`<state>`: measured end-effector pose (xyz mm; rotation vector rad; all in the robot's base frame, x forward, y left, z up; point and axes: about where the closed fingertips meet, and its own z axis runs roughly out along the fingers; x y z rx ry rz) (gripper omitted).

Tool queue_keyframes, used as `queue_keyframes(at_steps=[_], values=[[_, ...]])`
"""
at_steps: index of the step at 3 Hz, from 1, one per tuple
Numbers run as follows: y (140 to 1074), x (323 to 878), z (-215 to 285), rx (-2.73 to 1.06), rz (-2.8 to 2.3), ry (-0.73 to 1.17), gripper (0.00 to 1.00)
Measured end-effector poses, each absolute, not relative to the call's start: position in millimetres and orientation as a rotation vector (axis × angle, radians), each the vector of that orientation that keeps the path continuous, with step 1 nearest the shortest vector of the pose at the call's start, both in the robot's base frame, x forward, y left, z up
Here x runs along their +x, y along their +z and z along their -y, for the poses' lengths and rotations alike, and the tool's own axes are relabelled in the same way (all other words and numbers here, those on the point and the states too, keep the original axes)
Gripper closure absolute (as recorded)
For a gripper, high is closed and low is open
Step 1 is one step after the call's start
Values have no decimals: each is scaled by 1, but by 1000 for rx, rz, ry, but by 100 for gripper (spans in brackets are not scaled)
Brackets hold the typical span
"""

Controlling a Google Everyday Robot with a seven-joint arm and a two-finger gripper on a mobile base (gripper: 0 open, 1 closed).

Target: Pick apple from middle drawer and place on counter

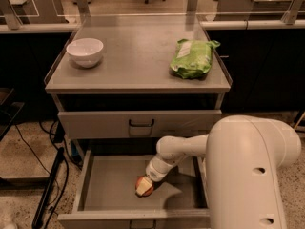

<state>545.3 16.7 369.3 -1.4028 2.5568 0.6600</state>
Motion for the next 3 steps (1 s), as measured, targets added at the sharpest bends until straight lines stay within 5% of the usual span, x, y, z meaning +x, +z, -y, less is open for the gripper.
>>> queue_keyframes(at_steps=[1, 2, 3], values=[[369, 545, -17, -1403, -2557, 660, 89], [370, 544, -18, -1409, -2559, 686, 100], [390, 543, -24, -1412, -2560, 773, 100]])
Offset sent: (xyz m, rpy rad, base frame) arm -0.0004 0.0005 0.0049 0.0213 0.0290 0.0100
